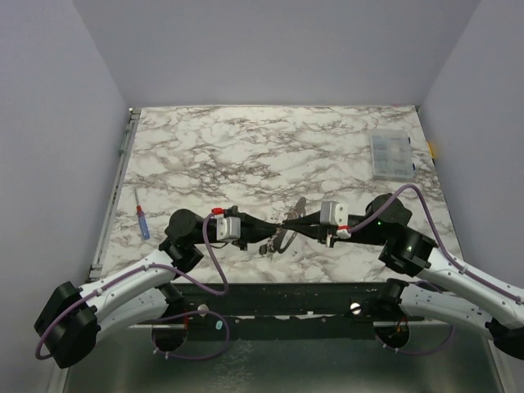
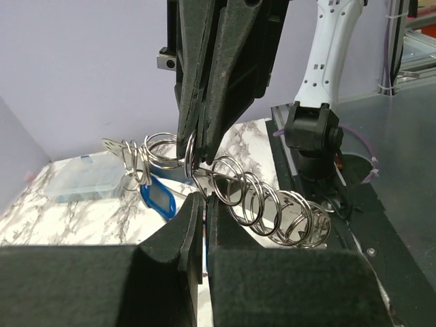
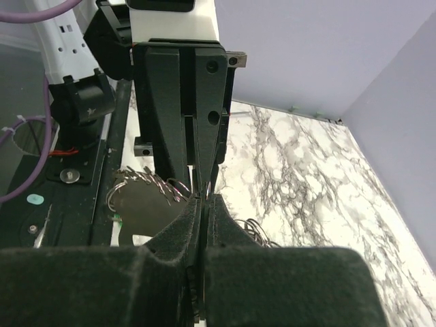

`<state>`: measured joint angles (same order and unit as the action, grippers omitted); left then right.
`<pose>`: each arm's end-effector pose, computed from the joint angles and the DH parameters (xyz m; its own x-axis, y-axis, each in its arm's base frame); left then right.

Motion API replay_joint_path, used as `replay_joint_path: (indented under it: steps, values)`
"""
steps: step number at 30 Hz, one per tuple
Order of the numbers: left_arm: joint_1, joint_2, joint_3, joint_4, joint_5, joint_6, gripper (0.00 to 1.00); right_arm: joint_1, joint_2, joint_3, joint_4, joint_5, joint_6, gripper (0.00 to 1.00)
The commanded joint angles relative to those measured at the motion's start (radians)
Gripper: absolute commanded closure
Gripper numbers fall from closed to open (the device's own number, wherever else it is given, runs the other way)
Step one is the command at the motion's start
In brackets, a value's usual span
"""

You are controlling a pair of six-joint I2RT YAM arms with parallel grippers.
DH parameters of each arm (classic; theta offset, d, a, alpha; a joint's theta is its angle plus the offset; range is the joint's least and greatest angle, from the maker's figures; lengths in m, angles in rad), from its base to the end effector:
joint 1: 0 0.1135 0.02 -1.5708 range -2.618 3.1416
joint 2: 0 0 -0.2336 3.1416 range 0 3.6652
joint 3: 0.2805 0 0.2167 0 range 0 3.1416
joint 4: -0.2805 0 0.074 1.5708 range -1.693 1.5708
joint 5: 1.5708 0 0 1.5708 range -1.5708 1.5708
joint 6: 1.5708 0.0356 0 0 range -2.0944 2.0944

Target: Put the keys on the keyring

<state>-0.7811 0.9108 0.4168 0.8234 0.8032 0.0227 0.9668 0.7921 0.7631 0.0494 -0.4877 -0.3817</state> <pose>0.1112 -0.1463 0.2841 0.2517 -0.2274 -0.9407 0.9670 0.0189 0.2542 0.0835 0.1504 0.3359 0.3807 -0.0277 -0.9243 -0.9174 0.1140 -0.3813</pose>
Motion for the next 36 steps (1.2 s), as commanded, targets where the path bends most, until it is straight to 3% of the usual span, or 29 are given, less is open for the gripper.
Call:
replay_joint_path:
  steps: [1, 6, 11, 12, 17, 20, 31, 36]
  values:
    - [-0.002, -0.018, -0.025, 0.01, -0.041, 0.017, 1.0, 0.004, -0.026, 0.036, 0.008, -0.004, 0.013, 0.99]
    - [-0.001, -0.051, -0.022, -0.045, -0.091, 0.072, 1.0, 0.004, -0.036, 0.025, -0.012, 0.034, 0.017, 0.99]
    - [0.0, -0.081, 0.027, -0.293, -0.158, 0.245, 1.0, 0.005, -0.036, 0.0, -0.006, 0.08, 0.04, 0.96]
    - [0.0, -0.083, 0.038, -0.336, -0.171, 0.281, 1.0, 0.004, -0.03, -0.002, -0.005, 0.082, 0.05, 0.92]
    - [-0.001, -0.09, 0.12, -0.531, -0.236, 0.432, 1.0, 0.005, 0.013, -0.004, -0.011, 0.087, 0.103, 0.47]
    - [-0.005, -0.083, 0.197, -0.691, -0.291, 0.535, 1.0, 0.004, 0.018, 0.002, -0.018, 0.09, 0.133, 0.39]
    - [-0.051, -0.004, 0.39, -1.07, -0.5, 0.869, 1.0, 0.004, -0.023, -0.037, -0.001, 0.234, 0.126, 0.36]
    - [-0.065, 0.061, 0.474, -1.187, -0.519, 0.931, 1.0, 0.004, -0.011, -0.041, -0.021, 0.212, 0.087, 0.36]
